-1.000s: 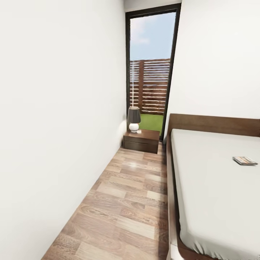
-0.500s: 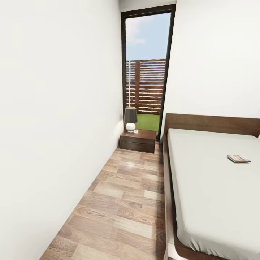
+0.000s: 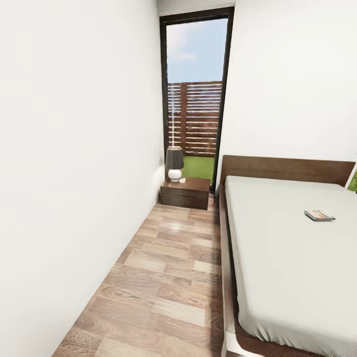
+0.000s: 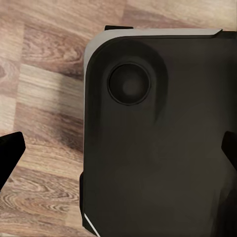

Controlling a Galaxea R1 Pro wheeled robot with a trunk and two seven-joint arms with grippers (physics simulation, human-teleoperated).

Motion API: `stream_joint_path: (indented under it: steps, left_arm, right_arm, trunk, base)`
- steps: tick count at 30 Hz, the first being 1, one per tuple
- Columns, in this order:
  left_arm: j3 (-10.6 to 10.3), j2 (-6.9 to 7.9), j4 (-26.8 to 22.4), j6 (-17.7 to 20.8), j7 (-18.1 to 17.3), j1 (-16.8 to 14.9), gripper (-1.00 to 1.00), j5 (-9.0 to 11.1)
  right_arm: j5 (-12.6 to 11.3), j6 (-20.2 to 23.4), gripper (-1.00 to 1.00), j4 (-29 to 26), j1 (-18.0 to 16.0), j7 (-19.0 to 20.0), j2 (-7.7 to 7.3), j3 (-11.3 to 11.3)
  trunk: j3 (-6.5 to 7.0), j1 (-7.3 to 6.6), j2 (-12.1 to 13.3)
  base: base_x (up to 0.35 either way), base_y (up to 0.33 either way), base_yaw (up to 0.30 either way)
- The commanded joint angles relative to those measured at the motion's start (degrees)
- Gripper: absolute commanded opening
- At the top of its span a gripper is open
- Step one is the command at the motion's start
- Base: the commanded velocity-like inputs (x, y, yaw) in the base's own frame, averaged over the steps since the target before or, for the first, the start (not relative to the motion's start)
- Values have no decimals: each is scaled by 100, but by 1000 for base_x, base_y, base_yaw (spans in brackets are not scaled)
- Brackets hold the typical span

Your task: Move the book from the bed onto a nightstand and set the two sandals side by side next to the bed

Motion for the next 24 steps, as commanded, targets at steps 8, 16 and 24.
stream_joint_path:
  steps: [8, 16, 24]
  left_arm:
    - [-1, 0, -1, -16, -2, 1, 100, 33]
    - [-1, 0, -1, -16, -1, 1, 100, 33]
    - [-1, 0, -1, -16, -1, 1, 100, 33]
  right_arm:
    - [4, 2, 100, -1, -1, -3, 1, 5]
    - [4, 2, 100, 0, -1, -2, 1, 5]
    - [1, 2, 100, 0, -1, -2, 1, 5]
  trunk:
    - [-3, 0, -2]
    - [-3, 0, -2]
    - [-3, 0, -2]
  base:
    - [0, 0, -86]
    - [0, 0, -86]
    - [0, 0, -86]
